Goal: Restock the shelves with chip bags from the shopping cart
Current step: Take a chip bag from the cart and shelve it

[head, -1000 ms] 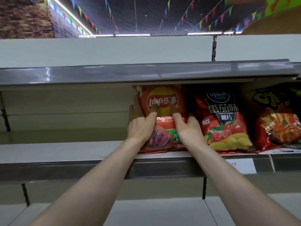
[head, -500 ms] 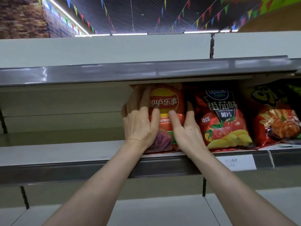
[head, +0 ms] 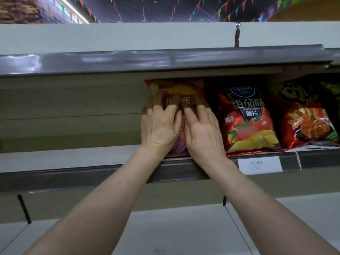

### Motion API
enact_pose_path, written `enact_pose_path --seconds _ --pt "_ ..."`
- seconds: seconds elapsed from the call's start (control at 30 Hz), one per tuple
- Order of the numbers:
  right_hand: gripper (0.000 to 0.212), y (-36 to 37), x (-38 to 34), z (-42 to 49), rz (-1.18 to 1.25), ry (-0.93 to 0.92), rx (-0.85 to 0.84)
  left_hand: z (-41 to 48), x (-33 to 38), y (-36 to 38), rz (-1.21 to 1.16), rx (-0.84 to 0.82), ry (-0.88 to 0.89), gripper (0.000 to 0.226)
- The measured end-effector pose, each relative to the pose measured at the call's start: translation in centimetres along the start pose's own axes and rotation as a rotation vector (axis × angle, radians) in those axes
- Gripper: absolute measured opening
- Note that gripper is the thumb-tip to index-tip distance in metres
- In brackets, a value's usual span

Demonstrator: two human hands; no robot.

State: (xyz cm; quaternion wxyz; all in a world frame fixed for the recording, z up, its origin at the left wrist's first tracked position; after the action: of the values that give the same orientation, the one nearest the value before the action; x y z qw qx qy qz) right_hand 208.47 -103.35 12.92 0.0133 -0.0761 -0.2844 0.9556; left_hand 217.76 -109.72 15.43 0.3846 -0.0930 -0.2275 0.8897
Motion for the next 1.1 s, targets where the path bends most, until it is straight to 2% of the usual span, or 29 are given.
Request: enact_pose_path --seconds 0.2,0.37,0.5,0.6,0.8,0.93,1.1 --pt "0.039 0.1 0.1 0.0 0.009 -0.01 0.013 -0.3 0.4 -0.1 0.056 0.021 0.016 0.033" --pt "0.04 -0.7 0.4 0.2 0.085 -0.056 0.043 -0.9 -0.3 -1.6 0.005 -0.011 -0.084 0.05" --pt "0.037 -1.4 -1.0 0.4 0.179 -0.233 0.132 -1.3 -0.8 -3.4 0.059 0.04 -0.116 0.043" --pt "0.029 -1.2 -3.0 0.2 0.325 -0.407 0.153 -2.2 -1.9 -4.8 0.063 0.064 -0.194 0.046" --pt "0.026 0.3 -6.9 -2.3 0.577 -0.592 0.031 -7.6 -3.7 -8.5 0.217 0.087 -0.422 0.031" --pt "0.03 0.7 -10.9 -5.4 0.766 -0.709 -0.037 -13.4 -4.1 -13.0 0.394 0.092 -0.57 0.031" --pt "0.029 -1.0 -17.4 -11.7 0.981 -0.836 -0.15 -21.4 -3.2 -20.2 0.616 0.019 -0.769 0.03"
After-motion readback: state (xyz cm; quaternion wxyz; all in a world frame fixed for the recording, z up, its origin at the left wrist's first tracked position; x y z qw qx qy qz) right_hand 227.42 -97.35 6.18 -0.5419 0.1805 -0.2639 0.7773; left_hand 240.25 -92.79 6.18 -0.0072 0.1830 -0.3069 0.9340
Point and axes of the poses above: each hand's wrist, its own z-axis towards the middle knuckle, its own y-axis out of the palm, x = y × z, the point moved 4 cm from there along z, towards the middle knuckle, and after that the axes turned 7 degrees about -x, right-handed, at the moved point
